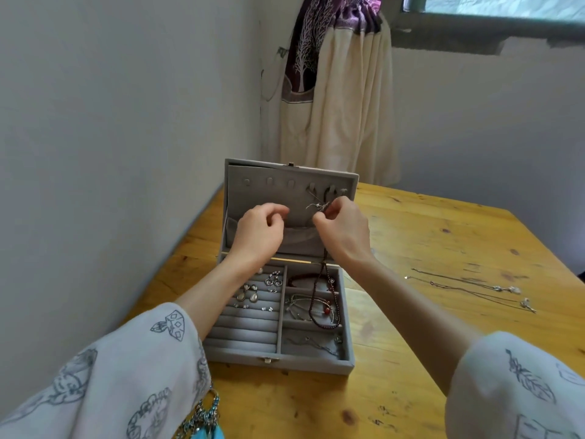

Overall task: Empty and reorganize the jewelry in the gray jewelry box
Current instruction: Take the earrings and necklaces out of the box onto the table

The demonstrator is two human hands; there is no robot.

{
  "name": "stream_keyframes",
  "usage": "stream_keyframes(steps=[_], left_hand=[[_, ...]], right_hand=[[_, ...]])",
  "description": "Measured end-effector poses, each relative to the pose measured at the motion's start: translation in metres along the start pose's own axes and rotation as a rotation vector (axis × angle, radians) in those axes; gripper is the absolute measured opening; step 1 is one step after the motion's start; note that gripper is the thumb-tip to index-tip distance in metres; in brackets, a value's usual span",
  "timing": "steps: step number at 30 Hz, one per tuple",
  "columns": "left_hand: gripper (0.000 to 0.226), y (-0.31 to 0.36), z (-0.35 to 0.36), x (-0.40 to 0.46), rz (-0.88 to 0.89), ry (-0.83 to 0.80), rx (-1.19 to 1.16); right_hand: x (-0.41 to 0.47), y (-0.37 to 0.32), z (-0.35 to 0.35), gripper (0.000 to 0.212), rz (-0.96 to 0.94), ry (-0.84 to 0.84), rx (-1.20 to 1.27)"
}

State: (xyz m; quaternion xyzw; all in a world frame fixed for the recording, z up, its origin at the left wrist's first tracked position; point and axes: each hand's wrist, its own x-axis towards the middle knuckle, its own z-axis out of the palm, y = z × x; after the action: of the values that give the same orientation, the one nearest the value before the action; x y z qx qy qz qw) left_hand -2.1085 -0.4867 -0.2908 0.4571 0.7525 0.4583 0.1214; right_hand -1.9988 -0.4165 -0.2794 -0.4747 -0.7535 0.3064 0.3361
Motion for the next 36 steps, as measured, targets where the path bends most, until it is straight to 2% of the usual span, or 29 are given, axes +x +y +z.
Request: stream_keyframes(steps=[5, 12, 16, 20, 24, 26, 28, 31, 33, 36], left_hand=[[0.030, 0.033, 0.004, 0.019, -0.232, -0.095, -0.343], [0.012, 0.051, 0.010, 0.035, -0.423, -0.080, -0.415], [0.017, 0.054, 0.006, 0.036, -0.479, -0.084, -0.408], [0.006, 0.052, -0.004, 0.035, -0.488, -0.129, -0.449], [0.015, 0.048, -0.014, 0.037, -0.420, -0.079, -0.389], [0.014, 0.051, -0.019, 0.038, -0.352, -0.070, -0.384], [0.014, 0.056, -0.022, 0.039, -0.280, -0.077, -0.386], [0.013, 0.068, -0.025, 0.041, -0.226, -0.078, -0.461], [0.012, 0.073, -0.028, 0.041, -0.218, -0.098, -0.503], [0.011, 0.074, -0.035, 0.037, -0.159, -0.213, -0.384]], right_hand=[[-0.004, 0.007, 0.001, 0.011, -0.040, -0.046, 0.008], [-0.007, 0.015, 0.003, 0.013, -0.139, -0.054, 0.008], [-0.004, 0.022, -0.002, 0.017, -0.123, -0.015, 0.036], [0.003, 0.023, -0.005, 0.023, -0.093, -0.008, 0.042], [0.006, 0.018, -0.010, 0.017, -0.163, 0.018, -0.039], [0.010, 0.012, -0.017, 0.031, -0.163, 0.062, -0.016], [0.016, 0.005, -0.023, 0.039, -0.130, 0.109, 0.063], [0.024, -0.005, -0.032, 0.028, -0.051, 0.122, 0.242], [0.024, -0.007, -0.042, 0.021, 0.045, 0.047, 0.409], [0.018, 0.000, -0.069, 0.012, 0.183, -0.103, 0.674]])
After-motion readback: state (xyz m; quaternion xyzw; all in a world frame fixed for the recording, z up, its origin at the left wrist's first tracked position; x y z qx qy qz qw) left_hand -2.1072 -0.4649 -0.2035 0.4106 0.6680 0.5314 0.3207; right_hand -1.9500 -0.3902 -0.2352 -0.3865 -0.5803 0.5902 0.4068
